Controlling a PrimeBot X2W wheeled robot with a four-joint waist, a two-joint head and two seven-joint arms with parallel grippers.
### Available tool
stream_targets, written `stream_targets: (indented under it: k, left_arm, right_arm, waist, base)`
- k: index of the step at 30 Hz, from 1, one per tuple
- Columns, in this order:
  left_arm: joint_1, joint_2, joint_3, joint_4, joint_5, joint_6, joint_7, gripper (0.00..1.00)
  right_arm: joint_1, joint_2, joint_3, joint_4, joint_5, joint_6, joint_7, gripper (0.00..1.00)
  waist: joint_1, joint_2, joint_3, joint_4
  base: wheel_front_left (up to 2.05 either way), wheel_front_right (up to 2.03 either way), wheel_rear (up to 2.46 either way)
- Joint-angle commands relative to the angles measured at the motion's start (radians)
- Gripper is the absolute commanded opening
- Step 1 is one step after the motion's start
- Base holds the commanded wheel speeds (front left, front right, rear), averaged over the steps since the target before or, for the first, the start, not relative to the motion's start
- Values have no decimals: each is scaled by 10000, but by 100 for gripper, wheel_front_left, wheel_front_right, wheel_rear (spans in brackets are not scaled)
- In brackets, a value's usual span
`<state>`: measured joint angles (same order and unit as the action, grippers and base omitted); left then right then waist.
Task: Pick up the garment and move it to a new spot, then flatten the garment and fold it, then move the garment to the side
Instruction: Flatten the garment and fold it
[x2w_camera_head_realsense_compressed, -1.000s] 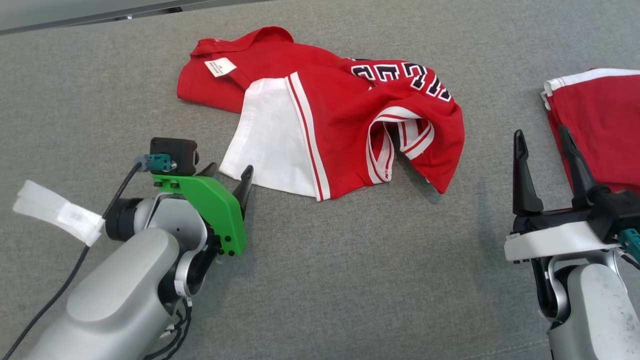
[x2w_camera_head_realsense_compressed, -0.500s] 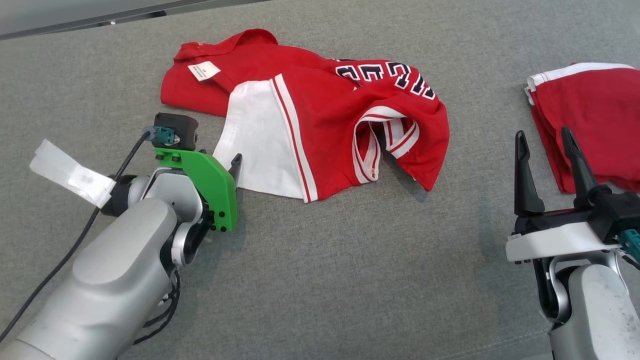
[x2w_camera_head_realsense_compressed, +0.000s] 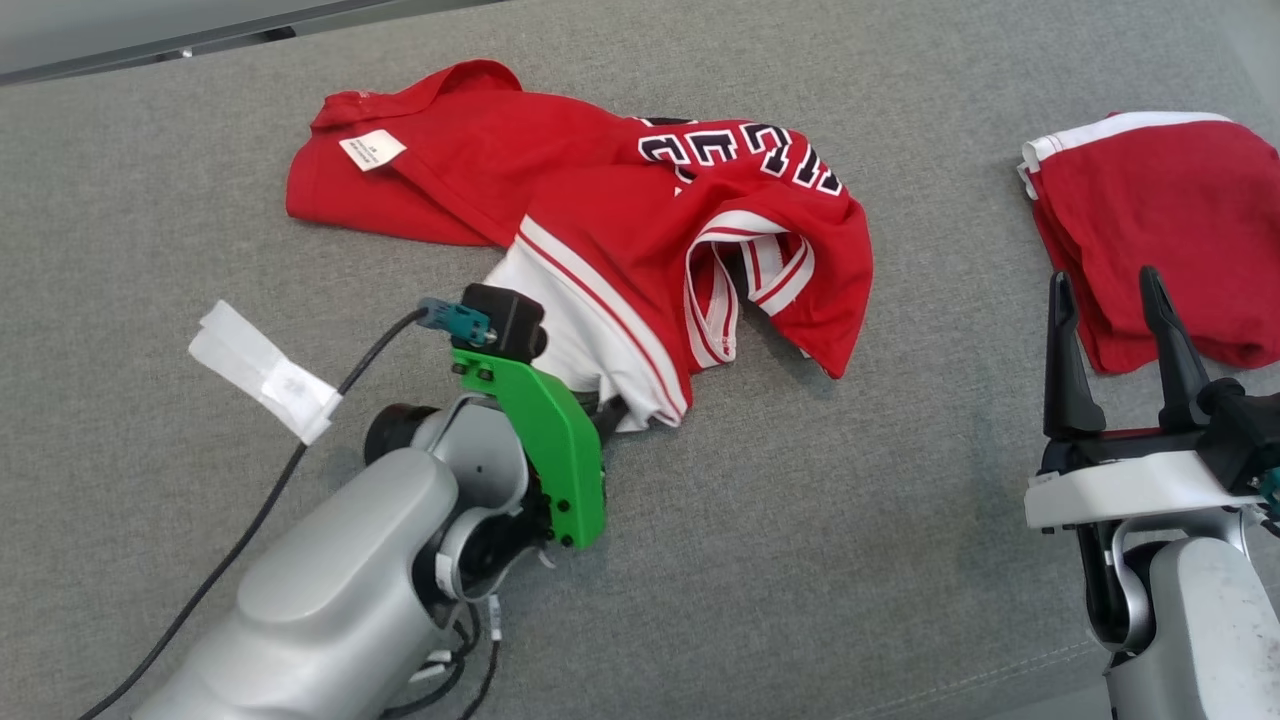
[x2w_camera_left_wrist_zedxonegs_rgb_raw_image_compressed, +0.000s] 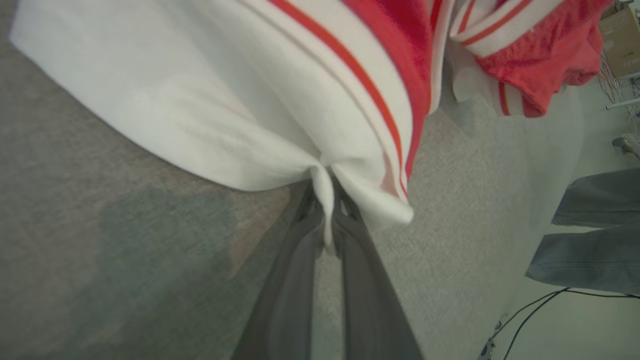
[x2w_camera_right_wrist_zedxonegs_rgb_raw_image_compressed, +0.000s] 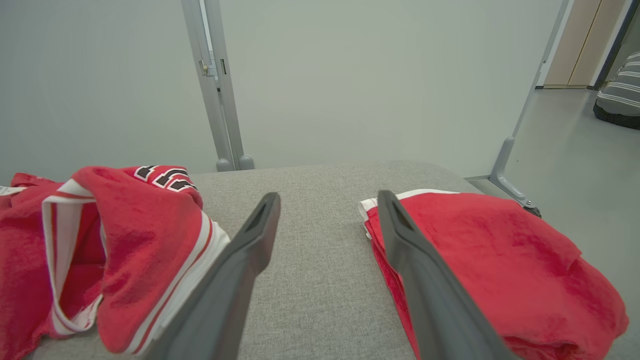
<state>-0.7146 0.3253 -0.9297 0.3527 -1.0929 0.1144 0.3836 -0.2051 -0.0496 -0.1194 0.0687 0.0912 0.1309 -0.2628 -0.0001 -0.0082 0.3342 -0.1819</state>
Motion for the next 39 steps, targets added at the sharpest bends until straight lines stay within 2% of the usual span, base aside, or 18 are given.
stream_targets:
  k: [1, 6, 9, 12, 14, 16, 20, 26, 30, 32, 33, 37, 39]
  left_arm:
    - [190, -93, -92, -812, -125, 15, 140, 0]
    - [549, -390, -593, -3479, -101, 577, 650, 0]
    - [604, -822, -948, -4709, 3, 1055, 903, 0]
    - [483, -1408, -1290, -5269, 153, 1499, 1070, 0]
    - [323, -1593, -1412, -5279, 280, 1572, 1075, 0]
    - [91, -2124, -1604, -4769, 633, 1763, 879, 0]
    - [70, -2563, -1475, -3591, 573, 1830, 207, 0]
    - [466, -2735, -2016, -2664, -73, 1640, -698, 0]
    - [307, -2723, -2380, -2383, -678, 1792, -1550, 0]
    - [-10, -2732, -2571, -2115, -640, 1915, -1967, 72]
    - [-166, -2734, -2692, -1972, -521, 1904, -2080, 100]
    - [-774, -2699, -2985, -1639, 0, 1778, -2320, 100]
    - [-851, -2309, -2929, -1801, 150, 1735, -2429, 100]
  right_arm:
    - [165, -21, 3, 54, 115, -3, -28, 100]
    - [135, -23, 74, 141, 330, -3, -28, 100]
    - [72, -24, 50, 174, 466, -3, -28, 100]
    - [-36, -22, 24, 197, 600, -3, -28, 100]
    - [-80, -21, 12, 204, 628, -3, -28, 100]
    - [-223, -22, 16, 220, 734, -3, -28, 100]
    - [-390, -15, 133, 239, 848, -3, -28, 100]
    - [-316, -15, -122, 324, 782, -3, -28, 100]
    - [-421, -16, -168, 374, 709, -3, -28, 100]
    - [-517, -18, -152, 340, 658, -3, -28, 100]
    - [-514, -21, -171, 304, 608, -3, -28, 100]
    - [-358, -22, -341, 191, 421, -3, -28, 100]
    - [-254, -24, -456, 129, 343, -3, -28, 100]
  waist:
    - [1, 82, -29, -26]
    - [1, 82, -48, -159]
    - [1, 82, -39, -334]
    - [1, 82, 17, -583]
    - [1, 82, 47, -687]
    - [1, 82, 152, -1095]
    - [1, 82, 397, -1675]
    - [1, 82, 525, -2047]
    - [1, 82, 535, -2049]
    - [1, 82, 532, -1957]
    - [1, 82, 529, -1875]
    - [1, 82, 428, -1468]
    - [1, 82, 370, -1254]
  base:
    - [0, 0, 0]
    - [0, 0, 0]
    - [0, 0, 0]
    - [0, 0, 0]
    - [0, 0, 0]
    - [0, 0, 0]
    - [0, 0, 0]
    - [0, 0, 0]
    - [0, 0, 0]
    - [0, 0, 0]
    - [0, 0, 0]
    - [0, 0, 0]
    - [0, 0, 0]
